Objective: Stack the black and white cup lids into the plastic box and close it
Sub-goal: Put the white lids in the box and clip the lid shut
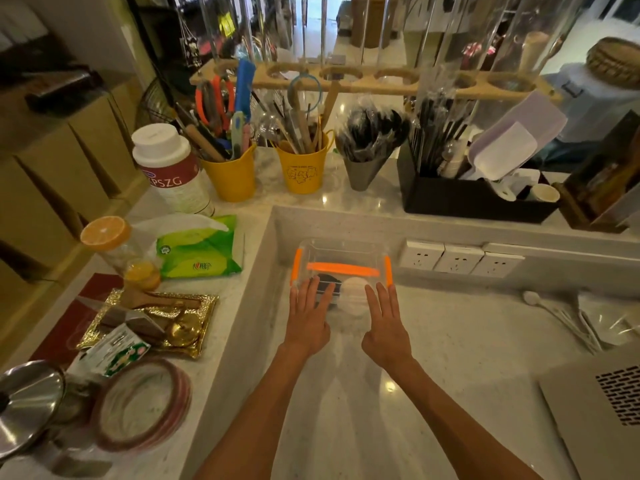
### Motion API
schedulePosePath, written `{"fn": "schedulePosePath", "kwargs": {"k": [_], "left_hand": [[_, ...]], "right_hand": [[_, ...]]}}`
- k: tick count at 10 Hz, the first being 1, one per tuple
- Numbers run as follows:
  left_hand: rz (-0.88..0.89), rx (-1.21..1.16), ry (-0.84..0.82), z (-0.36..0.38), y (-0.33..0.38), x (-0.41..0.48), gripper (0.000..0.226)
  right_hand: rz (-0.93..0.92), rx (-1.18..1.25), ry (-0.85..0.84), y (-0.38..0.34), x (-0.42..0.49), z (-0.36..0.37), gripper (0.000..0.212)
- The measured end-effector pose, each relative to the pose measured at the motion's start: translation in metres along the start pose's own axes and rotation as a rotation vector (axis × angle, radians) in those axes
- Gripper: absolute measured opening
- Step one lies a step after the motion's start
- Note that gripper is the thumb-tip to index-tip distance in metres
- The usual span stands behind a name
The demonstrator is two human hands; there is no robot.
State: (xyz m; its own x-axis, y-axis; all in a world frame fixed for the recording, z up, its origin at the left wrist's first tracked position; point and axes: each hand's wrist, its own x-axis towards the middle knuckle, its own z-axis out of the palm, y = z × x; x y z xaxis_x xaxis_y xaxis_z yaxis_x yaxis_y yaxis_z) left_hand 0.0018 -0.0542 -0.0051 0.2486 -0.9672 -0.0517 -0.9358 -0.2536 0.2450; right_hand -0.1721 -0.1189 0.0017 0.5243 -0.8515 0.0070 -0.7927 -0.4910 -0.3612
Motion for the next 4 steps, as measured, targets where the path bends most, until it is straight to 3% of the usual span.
{"fn": "schedulePosePath", "kwargs": {"k": [3,4], "left_hand": [[-0.028,0.058,-0.122,-0.022,0.009,0.002,0.076],[-0.030,-0.025,-0.181,-0.044,0.011,0.005,0.073]], "right_hand": [[0.047,-0.007,-0.087,-0.009,-0.001,-0.020,0.087],[0.047,0.038,-0.163,-0.008,0.003,-0.042,0.085]]}}
